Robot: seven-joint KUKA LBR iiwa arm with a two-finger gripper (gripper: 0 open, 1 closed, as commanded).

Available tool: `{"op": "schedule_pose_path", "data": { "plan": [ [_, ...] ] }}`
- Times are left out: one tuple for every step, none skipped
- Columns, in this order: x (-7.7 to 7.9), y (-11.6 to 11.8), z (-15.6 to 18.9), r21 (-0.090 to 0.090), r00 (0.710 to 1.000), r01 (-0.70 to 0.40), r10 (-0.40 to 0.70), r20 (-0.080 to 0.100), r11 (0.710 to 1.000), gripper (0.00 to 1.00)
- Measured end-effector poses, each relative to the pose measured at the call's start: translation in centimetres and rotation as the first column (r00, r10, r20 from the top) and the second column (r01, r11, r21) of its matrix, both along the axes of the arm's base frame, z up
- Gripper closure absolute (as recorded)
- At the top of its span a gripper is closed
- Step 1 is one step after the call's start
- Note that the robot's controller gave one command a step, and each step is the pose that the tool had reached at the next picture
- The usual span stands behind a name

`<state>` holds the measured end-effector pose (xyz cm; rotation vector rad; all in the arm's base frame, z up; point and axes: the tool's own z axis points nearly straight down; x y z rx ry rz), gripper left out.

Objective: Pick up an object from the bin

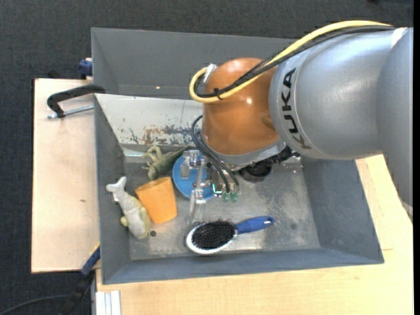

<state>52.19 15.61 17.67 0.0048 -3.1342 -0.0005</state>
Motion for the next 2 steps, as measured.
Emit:
{"op": "schedule_pose_path", "data": {
  "plan": [
    [-0.84, -5.85, -10.42, 0.005, 1.000, 0.023, -0.023, 0.009, 1.000, 0.00],
    [-0.55, -5.57, -10.03, 0.005, 1.000, 0.023, -0.023, 0.015, 1.000, 0.00]
  ]
}}
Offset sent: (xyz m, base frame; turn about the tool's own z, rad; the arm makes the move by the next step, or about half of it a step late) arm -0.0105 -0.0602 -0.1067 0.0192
